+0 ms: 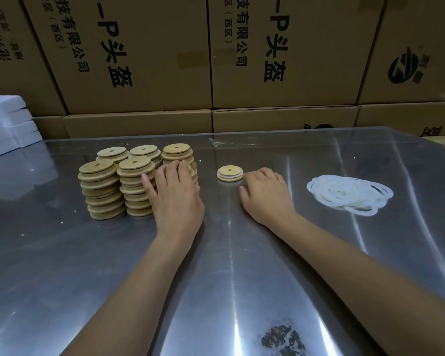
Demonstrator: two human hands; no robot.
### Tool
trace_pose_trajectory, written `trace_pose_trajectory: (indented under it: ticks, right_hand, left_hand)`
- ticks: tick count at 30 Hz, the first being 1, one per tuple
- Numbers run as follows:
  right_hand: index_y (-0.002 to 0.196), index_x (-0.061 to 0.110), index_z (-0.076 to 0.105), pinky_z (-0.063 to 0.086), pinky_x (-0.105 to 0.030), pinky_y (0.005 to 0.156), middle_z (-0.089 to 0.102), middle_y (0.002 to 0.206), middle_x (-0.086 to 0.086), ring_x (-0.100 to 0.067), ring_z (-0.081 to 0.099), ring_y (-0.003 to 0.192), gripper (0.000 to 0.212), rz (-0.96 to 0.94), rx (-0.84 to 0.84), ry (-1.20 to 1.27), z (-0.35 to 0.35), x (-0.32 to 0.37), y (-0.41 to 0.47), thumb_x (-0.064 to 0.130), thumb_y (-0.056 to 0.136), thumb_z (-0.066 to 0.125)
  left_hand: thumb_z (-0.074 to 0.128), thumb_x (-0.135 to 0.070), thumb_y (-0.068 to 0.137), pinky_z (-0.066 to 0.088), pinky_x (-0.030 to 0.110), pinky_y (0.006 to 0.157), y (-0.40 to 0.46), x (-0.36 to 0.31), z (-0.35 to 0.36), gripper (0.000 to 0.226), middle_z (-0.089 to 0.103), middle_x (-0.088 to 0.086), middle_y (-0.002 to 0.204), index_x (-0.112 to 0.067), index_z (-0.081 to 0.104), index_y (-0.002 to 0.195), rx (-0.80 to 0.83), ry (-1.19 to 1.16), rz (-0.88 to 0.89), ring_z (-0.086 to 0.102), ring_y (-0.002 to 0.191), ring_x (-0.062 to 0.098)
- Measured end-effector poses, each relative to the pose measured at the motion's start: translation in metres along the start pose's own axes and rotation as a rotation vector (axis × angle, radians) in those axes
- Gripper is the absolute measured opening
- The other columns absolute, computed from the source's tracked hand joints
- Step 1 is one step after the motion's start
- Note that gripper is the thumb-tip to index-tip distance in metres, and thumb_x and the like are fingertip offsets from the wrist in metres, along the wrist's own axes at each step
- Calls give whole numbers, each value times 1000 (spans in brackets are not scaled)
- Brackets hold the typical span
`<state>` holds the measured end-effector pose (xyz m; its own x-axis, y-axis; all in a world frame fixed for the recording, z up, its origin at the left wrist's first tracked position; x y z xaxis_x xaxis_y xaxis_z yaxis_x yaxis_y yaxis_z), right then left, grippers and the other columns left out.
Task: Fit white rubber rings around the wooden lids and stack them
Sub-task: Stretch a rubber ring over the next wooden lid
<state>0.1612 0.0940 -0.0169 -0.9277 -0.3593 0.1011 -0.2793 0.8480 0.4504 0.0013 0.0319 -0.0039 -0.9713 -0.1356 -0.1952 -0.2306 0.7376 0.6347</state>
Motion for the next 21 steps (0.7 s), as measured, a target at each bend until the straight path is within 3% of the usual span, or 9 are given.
trace_pose_trajectory:
  ticks: [7,11,15,17,21]
  right_hand:
    - [120,17,55,27,-32,102,57,124,1,-20,41,121,31,14,-26,-31,-21,-26,-46,26,93,42]
    - [120,15,57,34,-36,90,59,121,-3,-26,45,115,31,150,-60,-23,-39,-53,-61,23,91,49]
    - [94,10,64,44,-37,73,62,100,-9,-32,56,96,17,405,-118,40,-55,-87,-57,21,88,52]
    - [75,9,54,41,-32,68,57,84,-8,-32,56,87,19,474,-45,22,-53,-96,-57,24,88,53]
    - [84,8,66,41,-30,69,65,87,-10,-31,59,87,22,480,13,-50,-47,-103,-55,26,92,56]
  left_hand:
    - [53,-1,82,-1,51,115,-1,-4,-13,41,60,1,114,-16,58,119,-73,-56,82,51,110,26]
    - [57,5,77,20,50,112,-2,-12,-23,40,70,1,105,-15,67,110,-82,-208,229,61,103,27]
    - [65,2,77,37,46,103,-11,-32,-23,36,73,1,104,-15,71,108,19,-358,449,68,94,26]
    - [66,-4,79,39,38,99,-16,-40,-20,33,72,-3,105,-19,71,108,106,-382,529,67,99,22]
    - [64,-18,86,43,30,92,-22,-46,-14,28,69,-9,112,-26,68,113,249,-400,570,62,106,17]
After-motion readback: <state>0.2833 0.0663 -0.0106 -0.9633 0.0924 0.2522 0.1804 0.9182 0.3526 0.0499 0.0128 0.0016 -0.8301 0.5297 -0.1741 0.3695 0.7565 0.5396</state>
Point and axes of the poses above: each hand's wrist, its own y-axis towards the middle knuckle, its own z-axis out of the palm, x = y × z, the point moved 2 cm from there along y, towards the middle knuckle
